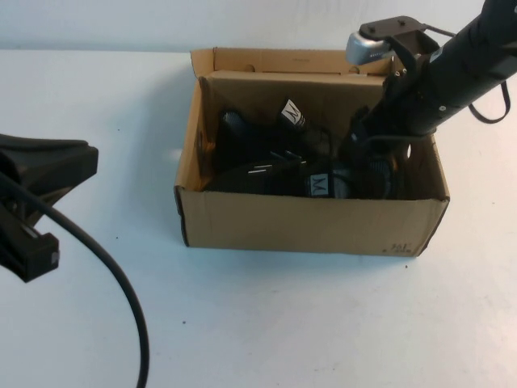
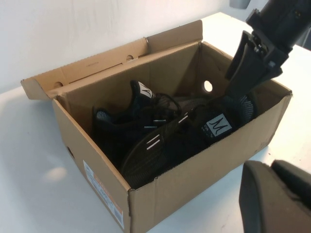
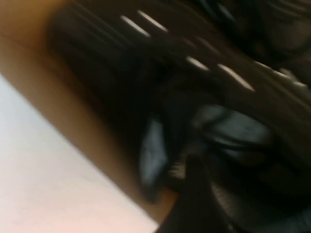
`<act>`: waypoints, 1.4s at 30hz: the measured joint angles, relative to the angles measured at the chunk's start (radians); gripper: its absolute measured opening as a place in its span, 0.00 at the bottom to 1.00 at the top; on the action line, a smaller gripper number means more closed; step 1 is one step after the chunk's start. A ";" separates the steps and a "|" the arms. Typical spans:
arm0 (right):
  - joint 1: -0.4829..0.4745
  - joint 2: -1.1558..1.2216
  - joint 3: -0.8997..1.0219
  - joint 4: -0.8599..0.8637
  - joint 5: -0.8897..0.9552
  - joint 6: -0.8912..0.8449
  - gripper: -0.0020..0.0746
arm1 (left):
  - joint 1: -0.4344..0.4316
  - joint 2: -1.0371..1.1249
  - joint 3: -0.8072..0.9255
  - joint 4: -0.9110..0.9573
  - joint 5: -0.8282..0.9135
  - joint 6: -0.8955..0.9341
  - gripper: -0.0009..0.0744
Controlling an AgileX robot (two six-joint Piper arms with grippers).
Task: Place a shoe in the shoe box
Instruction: Adjust the shoe
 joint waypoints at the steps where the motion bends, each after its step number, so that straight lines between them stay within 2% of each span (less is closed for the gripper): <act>1: 0.000 0.000 0.000 -0.022 -0.004 -0.001 0.61 | 0.000 0.000 0.000 0.000 0.000 0.000 0.01; 9: 0.000 0.047 0.000 -0.125 -0.025 0.003 0.61 | 0.000 0.000 0.000 0.000 0.000 0.000 0.01; 12: 0.000 0.078 0.000 -0.134 -0.025 0.007 0.58 | 0.000 0.000 0.000 0.000 0.000 0.000 0.01; 14: 0.000 0.092 0.000 -0.134 -0.023 0.014 0.49 | 0.000 0.000 0.000 0.000 0.000 0.000 0.01; 16: 0.000 0.099 0.000 -0.138 -0.022 0.025 0.36 | 0.000 0.000 0.000 0.000 0.000 0.000 0.01; 18: 0.000 0.099 0.000 -0.145 -0.014 0.035 0.18 | 0.000 0.000 0.000 0.000 0.000 0.000 0.01; 20: 0.000 0.099 0.000 -0.145 -0.007 0.045 0.09 | 0.000 0.000 0.000 0.000 0.000 0.000 0.01; 22: 0.000 0.097 0.000 -0.145 -0.002 0.059 0.05 | 0.000 0.000 0.000 0.000 0.000 0.000 0.01; 31: 0.000 0.091 -0.060 -0.137 0.127 0.209 0.02 | 0.000 0.000 0.000 0.000 0.000 0.000 0.01; 42: -0.002 0.190 -0.071 -0.121 0.148 0.256 0.02 | 0.000 0.000 0.000 0.002 0.000 0.002 0.01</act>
